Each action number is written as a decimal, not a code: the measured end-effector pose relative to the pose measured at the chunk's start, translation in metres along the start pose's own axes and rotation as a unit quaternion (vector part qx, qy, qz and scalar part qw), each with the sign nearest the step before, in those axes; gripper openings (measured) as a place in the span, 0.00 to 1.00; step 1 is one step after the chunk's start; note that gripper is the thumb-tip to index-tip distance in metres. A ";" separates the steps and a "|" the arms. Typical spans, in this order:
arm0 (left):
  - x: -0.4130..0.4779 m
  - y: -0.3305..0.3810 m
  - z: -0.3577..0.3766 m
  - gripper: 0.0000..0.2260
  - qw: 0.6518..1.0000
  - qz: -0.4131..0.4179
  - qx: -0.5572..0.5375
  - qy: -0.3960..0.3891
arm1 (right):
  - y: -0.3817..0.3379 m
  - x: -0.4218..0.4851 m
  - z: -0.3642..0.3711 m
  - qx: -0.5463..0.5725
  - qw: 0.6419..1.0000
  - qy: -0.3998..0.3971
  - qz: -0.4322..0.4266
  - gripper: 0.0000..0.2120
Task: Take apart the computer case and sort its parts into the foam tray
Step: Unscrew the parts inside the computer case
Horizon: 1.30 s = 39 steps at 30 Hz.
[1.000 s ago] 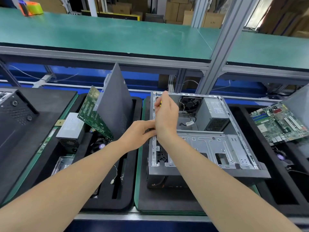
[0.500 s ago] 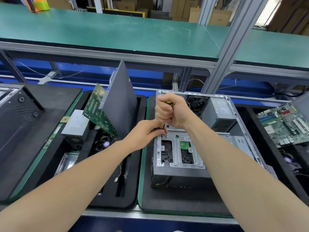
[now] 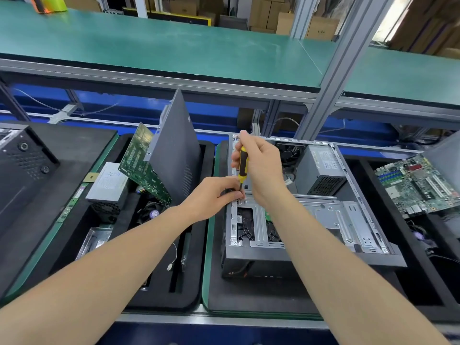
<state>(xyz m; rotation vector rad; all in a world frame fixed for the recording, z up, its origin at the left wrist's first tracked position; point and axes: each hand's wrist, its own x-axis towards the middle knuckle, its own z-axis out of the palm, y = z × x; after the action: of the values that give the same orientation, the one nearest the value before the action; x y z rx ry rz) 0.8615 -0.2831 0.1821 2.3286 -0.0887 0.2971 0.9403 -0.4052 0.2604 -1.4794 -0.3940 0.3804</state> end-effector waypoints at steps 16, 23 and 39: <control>-0.002 -0.004 0.003 0.03 1.000 -0.011 -0.015 -0.015 | 0.007 0.001 0.002 0.083 0.985 -0.148 -0.005 0.19; -0.003 0.001 0.002 0.05 0.999 -0.020 -0.034 -0.008 | 0.003 0.027 -0.013 0.067 0.932 -0.351 0.065 0.21; -0.003 0.007 -0.003 0.24 1.000 0.000 -0.010 0.023 | 0.012 -0.013 0.029 -0.010 0.993 0.105 -0.045 0.25</control>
<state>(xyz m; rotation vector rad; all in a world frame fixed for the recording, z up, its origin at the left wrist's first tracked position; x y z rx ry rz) 0.8569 -0.2858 0.1879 2.3015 -0.0686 0.3474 0.9156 -0.3854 0.2492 -1.4978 -0.2961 0.1474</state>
